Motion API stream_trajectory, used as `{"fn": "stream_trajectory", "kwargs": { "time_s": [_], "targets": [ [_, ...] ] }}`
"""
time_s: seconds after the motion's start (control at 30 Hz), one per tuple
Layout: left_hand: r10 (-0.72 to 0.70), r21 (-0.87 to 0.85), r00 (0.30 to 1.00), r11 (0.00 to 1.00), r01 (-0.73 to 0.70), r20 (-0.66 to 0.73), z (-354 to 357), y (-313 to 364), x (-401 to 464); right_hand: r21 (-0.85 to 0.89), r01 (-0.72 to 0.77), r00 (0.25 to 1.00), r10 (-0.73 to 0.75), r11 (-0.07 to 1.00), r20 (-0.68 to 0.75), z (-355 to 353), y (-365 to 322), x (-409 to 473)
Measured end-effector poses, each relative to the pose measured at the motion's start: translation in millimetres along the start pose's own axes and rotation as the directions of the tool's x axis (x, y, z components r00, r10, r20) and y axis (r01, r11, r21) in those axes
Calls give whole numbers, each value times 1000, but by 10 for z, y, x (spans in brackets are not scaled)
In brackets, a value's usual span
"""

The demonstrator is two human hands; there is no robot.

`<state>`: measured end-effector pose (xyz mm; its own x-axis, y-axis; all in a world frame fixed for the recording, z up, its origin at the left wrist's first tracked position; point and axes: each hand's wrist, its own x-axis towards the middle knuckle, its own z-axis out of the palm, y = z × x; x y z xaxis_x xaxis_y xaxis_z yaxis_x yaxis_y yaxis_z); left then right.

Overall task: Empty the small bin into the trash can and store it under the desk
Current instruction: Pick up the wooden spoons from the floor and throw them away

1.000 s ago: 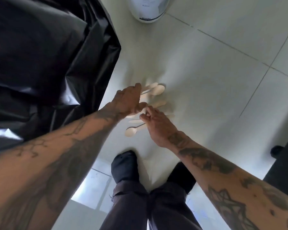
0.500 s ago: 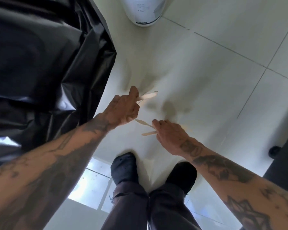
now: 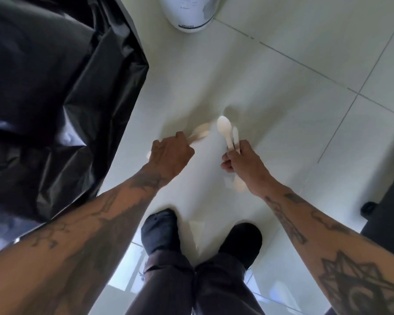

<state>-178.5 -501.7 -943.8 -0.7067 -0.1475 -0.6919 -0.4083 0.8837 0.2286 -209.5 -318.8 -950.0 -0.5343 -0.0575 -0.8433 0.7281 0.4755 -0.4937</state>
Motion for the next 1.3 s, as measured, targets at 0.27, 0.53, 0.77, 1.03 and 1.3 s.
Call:
{"fn": "stream_trajectory", "kwargs": {
  "time_s": [0.27, 0.53, 0.77, 1.03, 1.3],
  "targets": [
    [-139, -737, 987, 657, 157, 86, -541, 452, -320, 271, -75, 997, 70, 960, 27, 62, -702, -403],
    [-196, -961, 978, 252, 118, 69, -1932, 1059, -1452, 381, 18, 991, -67, 925, 115, -347, -2007, -1769],
    [-230, -989, 971, 147, -29, -63, -3262, 1088, -2627, 373, 91, 960, -181, 923, 215, -537, -3130, -3110],
    [-404, -979, 899, -36, -202, -170, -4005, 390, -3650, 189, 180, 849, -249, 965, 465, 174, -4010, -4189],
    [-499, -987, 866, -136, -80, -1, -4136, -817, -3778, 184, -1, 834, -101, 983, 543, 1445, -4271, -4361]
  ]
}}
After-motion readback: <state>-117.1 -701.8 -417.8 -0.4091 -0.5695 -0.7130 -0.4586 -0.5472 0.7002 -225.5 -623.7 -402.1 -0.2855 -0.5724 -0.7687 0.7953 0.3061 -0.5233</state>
